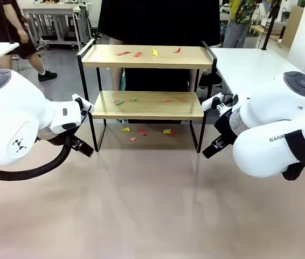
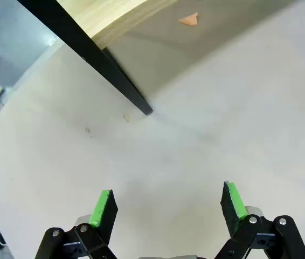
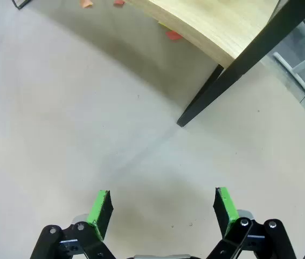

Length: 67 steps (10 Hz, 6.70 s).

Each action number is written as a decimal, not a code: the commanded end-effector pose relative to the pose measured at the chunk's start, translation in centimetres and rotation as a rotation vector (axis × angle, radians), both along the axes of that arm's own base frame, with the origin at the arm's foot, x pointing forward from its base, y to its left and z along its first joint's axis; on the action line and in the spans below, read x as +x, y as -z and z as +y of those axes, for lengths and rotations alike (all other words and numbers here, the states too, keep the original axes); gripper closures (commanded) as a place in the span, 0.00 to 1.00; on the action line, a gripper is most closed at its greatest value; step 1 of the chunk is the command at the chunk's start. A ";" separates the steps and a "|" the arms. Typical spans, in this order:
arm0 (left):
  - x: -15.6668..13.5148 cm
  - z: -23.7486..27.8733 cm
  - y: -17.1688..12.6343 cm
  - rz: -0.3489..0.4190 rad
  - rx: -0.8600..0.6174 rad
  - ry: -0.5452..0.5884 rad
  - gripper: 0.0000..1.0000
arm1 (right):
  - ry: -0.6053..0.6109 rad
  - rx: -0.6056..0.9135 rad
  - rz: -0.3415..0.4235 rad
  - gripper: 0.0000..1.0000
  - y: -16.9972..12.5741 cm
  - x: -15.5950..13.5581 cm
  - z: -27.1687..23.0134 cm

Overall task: Clean the shelf.
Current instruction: Pick up the Duster handed by the human.

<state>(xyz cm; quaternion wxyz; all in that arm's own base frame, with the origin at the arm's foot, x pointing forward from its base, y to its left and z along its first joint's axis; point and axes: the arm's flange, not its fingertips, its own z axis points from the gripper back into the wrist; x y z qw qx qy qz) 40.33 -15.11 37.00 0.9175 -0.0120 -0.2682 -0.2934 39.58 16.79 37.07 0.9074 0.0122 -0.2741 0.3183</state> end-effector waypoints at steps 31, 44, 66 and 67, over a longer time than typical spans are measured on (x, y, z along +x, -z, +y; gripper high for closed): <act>13.6 24.4 -5.8 -0.061 -0.625 0.954 0.00 | -0.506 0.629 -0.369 0.00 -9.5 7.5 -33.7; 16.8 30.7 -3.3 -0.307 -0.801 0.985 0.00 | -0.417 0.766 -0.483 0.00 -5.3 8.8 -43.0; 16.6 30.7 -2.9 -0.288 -0.786 0.978 0.00 | -0.409 0.765 -0.447 0.00 -5.3 8.6 -43.1; 16.6 30.7 -2.9 -0.288 -0.786 0.978 0.00 | -0.409 0.765 -0.447 0.00 -5.3 8.6 -43.1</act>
